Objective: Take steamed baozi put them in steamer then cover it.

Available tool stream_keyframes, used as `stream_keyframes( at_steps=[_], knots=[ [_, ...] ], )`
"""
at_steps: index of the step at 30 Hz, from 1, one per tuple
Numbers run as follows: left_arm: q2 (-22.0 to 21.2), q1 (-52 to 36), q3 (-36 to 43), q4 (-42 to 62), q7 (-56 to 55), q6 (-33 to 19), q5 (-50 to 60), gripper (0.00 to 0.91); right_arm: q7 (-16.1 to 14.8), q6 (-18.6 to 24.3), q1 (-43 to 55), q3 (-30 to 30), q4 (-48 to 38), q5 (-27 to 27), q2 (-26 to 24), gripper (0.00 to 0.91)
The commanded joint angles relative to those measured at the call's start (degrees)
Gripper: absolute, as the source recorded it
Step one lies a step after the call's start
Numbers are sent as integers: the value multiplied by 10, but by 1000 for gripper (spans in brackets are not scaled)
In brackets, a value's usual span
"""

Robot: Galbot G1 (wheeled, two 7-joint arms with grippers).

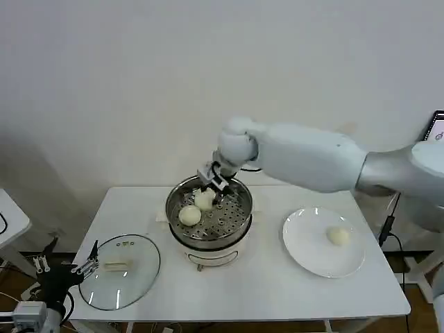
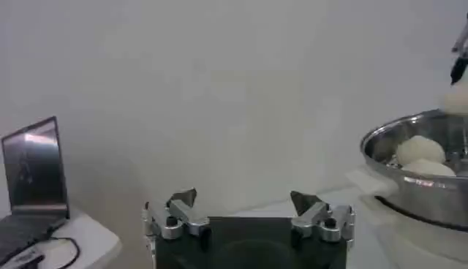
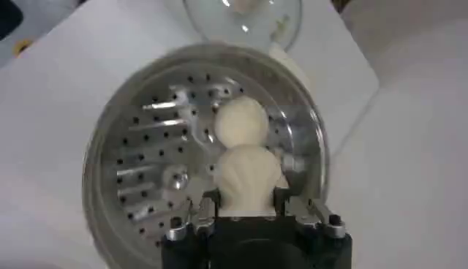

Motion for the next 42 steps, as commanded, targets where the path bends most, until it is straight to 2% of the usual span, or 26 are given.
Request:
stream_keyframes(
  at_steps=[1,9,20,25,26,27,28,42],
  knots=[
    [-2,0,-5,1,0,0,-3,907,-19,29,-35,-20,9,-17,30,504],
    [-2,2,-7,0,0,0,-3,907,-16,37,-43,-27,21,-18,18,504],
    [-4,-4,-3,3,0,0,-3,907,-21,40,-43,-37,25,-22,7,584],
    [-5,-3,-2,2,0,-1,-3,907,-20,42,-47,-37,21,-27,5,584],
    [-4,-3,-3,1,0,-1,-3,907,-20,44,-47,-37,18,-32,5,595],
    [-4,-2,-4,2,0,-1,-3,907,-21,48,-46,-38,16,-33,4,725],
    [-4,-2,-4,2,0,-1,-3,907,-21,48,-46,-37,16,-31,4,907],
    [-3,-14,4,8,-1,1,-1,907,-9,52,12,-19,18,4,-24,907]
  ],
)
